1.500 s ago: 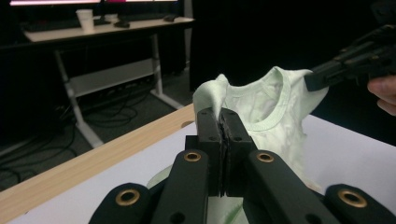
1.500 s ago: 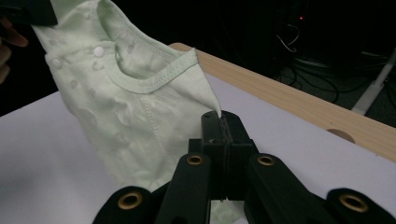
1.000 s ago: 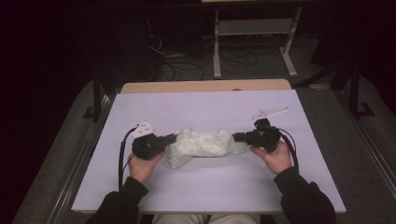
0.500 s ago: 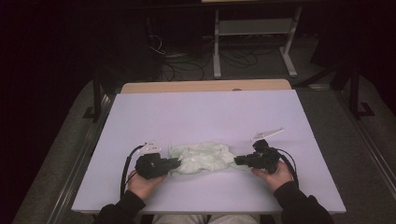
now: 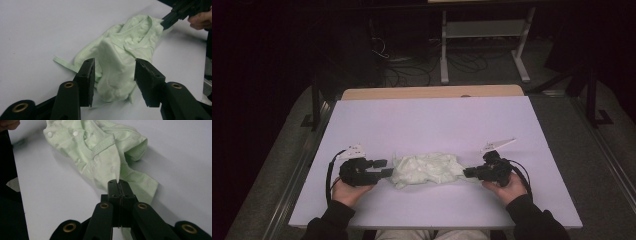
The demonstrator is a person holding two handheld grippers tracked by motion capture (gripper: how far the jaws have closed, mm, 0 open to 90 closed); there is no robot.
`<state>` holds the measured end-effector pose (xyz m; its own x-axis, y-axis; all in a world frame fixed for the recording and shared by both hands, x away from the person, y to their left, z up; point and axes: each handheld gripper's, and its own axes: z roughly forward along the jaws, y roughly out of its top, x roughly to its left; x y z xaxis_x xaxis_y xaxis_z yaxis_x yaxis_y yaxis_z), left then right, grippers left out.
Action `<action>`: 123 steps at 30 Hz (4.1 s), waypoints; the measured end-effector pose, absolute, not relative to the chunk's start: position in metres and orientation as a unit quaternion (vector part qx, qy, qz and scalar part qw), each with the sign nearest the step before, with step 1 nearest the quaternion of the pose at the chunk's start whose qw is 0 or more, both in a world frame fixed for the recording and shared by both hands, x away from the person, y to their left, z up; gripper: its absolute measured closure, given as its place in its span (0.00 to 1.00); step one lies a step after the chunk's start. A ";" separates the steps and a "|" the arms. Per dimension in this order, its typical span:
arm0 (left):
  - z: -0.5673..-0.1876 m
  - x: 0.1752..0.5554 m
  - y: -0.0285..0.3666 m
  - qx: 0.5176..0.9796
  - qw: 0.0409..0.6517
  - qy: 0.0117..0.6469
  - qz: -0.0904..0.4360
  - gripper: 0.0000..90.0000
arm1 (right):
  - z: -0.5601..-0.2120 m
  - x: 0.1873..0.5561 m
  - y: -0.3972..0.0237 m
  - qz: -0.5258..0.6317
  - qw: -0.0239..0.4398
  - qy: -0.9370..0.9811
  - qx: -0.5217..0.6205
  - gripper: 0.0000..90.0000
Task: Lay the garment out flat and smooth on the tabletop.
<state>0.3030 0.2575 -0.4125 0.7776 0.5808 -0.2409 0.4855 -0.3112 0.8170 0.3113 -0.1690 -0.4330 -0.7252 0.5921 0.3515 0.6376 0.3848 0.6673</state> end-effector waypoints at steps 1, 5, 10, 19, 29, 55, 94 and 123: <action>-0.413 0.306 0.259 0.807 0.489 0.329 0.046 0.55 | -0.433 0.311 -0.169 -0.414 0.027 -0.832 -0.370 0.98; -0.411 0.317 0.258 0.806 0.491 0.326 0.038 0.51 | -0.432 0.311 -0.169 -0.415 0.026 -0.831 -0.369 0.98; -0.408 0.336 0.256 0.803 0.503 0.321 0.016 0.49 | -0.432 0.311 -0.168 -0.412 0.023 -0.834 -0.367 0.98; -0.412 0.358 0.240 0.805 0.495 0.326 -0.015 0.48 | -0.432 0.311 -0.168 -0.412 0.023 -0.835 -0.364 0.98; -0.423 0.371 0.210 0.850 0.416 0.318 -0.053 0.63 | -0.432 0.310 -0.168 -0.410 0.024 -0.836 -0.364 0.98; -0.284 0.351 0.225 0.810 0.500 0.278 0.128 0.98 | -0.303 0.348 -0.184 -0.499 -0.032 -0.798 -0.337 0.98; -0.261 0.231 0.233 0.767 0.563 0.279 0.131 0.98 | -0.254 0.248 -0.201 -0.516 0.042 -0.813 -0.268 0.98; -0.419 0.444 0.268 0.639 0.486 0.576 0.151 0.38 | -0.402 0.473 -0.186 -0.455 -0.067 -0.698 -0.549 0.43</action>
<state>0.4436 0.2682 -0.4190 0.2901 0.8835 -0.3678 0.5906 0.1372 0.7952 0.4729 -0.1860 -0.4023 -0.3874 0.8272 0.4071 0.7059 -0.0179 0.7081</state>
